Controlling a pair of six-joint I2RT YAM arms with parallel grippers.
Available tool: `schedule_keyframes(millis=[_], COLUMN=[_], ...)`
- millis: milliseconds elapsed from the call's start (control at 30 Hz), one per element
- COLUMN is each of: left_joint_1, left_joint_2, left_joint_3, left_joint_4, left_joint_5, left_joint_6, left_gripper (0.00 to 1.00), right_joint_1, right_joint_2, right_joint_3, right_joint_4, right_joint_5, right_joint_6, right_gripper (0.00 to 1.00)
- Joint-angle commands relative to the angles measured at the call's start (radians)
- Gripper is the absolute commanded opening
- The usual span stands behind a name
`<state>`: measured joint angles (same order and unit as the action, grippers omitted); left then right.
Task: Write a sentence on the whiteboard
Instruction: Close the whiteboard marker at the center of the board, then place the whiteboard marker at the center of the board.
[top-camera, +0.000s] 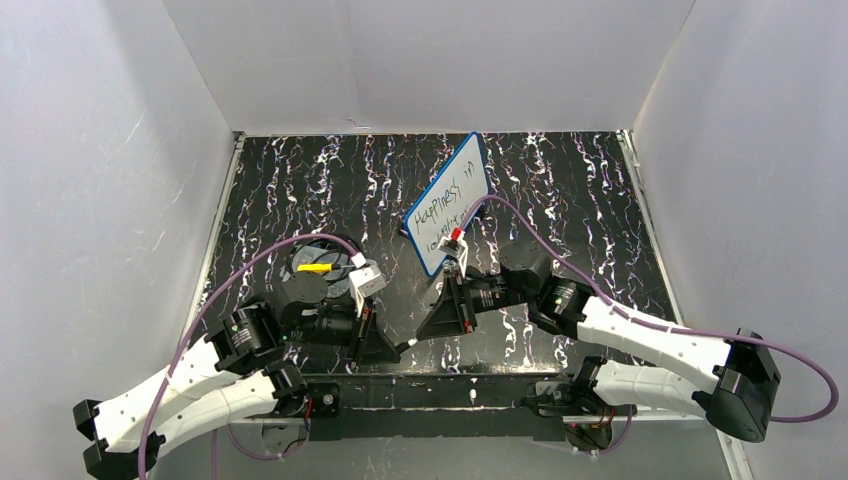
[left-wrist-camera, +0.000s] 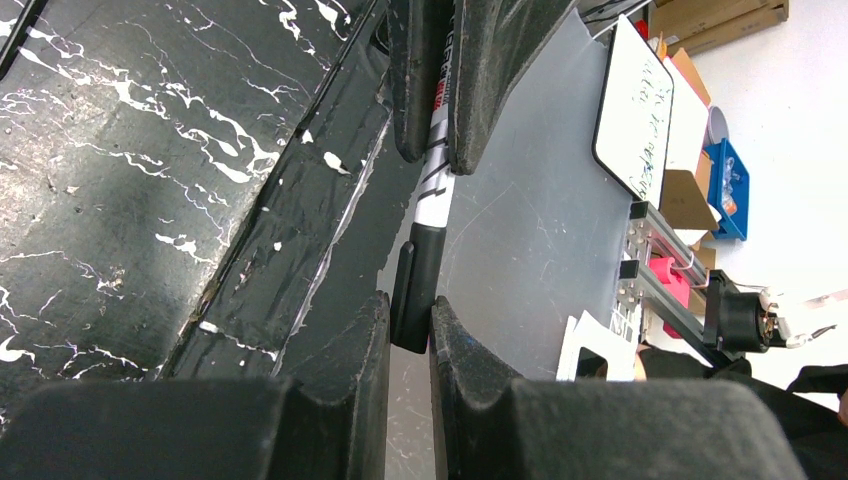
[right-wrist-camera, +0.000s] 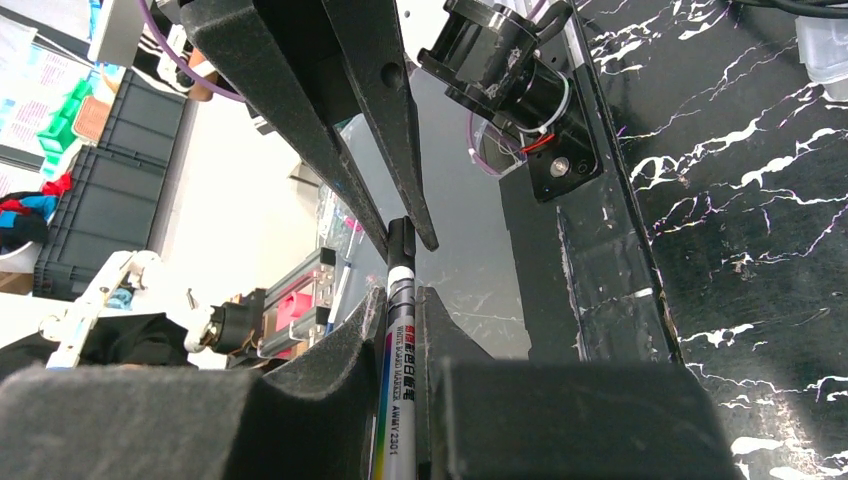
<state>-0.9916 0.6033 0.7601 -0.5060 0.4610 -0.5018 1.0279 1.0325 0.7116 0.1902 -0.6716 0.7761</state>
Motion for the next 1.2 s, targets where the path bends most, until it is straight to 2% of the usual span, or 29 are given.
schedule_keyframes(millis=[0, 300, 367, 433, 533, 633, 767, 833, 900, 967, 1167], left_joint_1=[0.008, 0.009, 0.010, 0.013, 0.014, 0.015, 0.017, 0.025, 0.058, 0.136, 0.499], left_joint_2=[0.018, 0.038, 0.047, 0.052, 0.035, 0.010, 0.012, 0.024, 0.033, 0.044, 0.074], left_joint_3=[0.034, 0.037, 0.042, 0.062, 0.123, 0.177, 0.205, 0.190, 0.171, 0.176, 0.148], left_joint_4=[0.323, 0.351, 0.326, 0.251, 0.047, -0.071, -0.137, -0.137, -0.119, -0.119, -0.078], left_joint_5=[-0.077, -0.094, -0.094, -0.120, -0.249, -0.404, -0.618, -0.768, -0.846, -0.831, -0.563], left_joint_6=[-0.002, 0.014, 0.023, 0.060, 0.158, 0.234, 0.338, 0.369, 0.405, 0.430, 0.418], left_gripper=[0.00, 0.00, 0.00, 0.02, 0.46, 0.69, 0.77, 0.85, 0.90, 0.94, 0.98], right_joint_1=[0.075, 0.106, 0.105, 0.104, 0.104, 0.104, 0.104, 0.104, 0.104, 0.104, 0.104], right_joint_2=[0.046, 0.042, 0.019, -0.013, -0.058, -0.085, -0.058, -0.023, 0.012, 0.057, 0.212], right_joint_3=[0.038, 0.034, 0.054, 0.096, 0.160, 0.181, 0.162, 0.145, 0.114, 0.075, -0.004], right_joint_4=[-0.021, -0.060, -0.143, -0.304, -0.499, -0.590, -0.584, -0.540, -0.468, -0.380, -0.099], right_joint_5=[0.029, 0.069, 0.146, 0.280, 0.537, 0.691, 0.748, 0.750, 0.748, 0.747, 0.777], right_joint_6=[-0.020, -0.033, -0.068, -0.124, -0.189, -0.208, -0.223, -0.224, -0.220, -0.212, -0.196], right_gripper=[0.01, 0.01, 0.01, 0.01, 0.01, 0.01, 0.01, 0.01, 0.01, 0.01, 0.01])
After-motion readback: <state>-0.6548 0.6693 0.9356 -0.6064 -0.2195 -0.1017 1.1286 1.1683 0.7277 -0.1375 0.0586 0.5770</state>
